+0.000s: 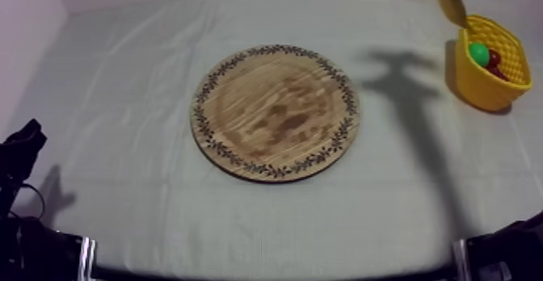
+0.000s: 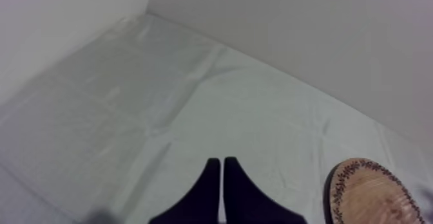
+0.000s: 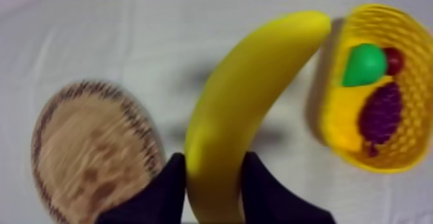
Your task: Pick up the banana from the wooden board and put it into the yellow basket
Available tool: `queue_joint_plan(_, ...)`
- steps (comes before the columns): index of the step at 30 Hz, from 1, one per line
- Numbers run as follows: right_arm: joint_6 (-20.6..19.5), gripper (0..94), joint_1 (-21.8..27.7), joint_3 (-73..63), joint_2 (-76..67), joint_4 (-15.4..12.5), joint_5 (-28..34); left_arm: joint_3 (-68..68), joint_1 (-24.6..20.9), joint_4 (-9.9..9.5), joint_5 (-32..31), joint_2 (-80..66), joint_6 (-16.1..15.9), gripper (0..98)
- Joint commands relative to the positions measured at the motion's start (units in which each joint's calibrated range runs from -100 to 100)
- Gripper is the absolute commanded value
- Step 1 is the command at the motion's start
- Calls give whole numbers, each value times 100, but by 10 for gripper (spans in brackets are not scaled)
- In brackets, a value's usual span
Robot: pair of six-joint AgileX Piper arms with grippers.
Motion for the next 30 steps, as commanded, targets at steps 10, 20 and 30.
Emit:
queue_joint_plan(10, -5, 195, 1221, -117, 560, 157, -239, 0, -1, -2, 0, 4, 1, 1)
queue_joint_plan(20, -175, 318, 1432, -224, 1079, 271, -540, 0, -1, -2, 0, 4, 1, 1)
queue_joint_plan(30, -89, 617, 1593, -551, 1291, 237, -500, 0, -1, -2, 0, 4, 1, 1)
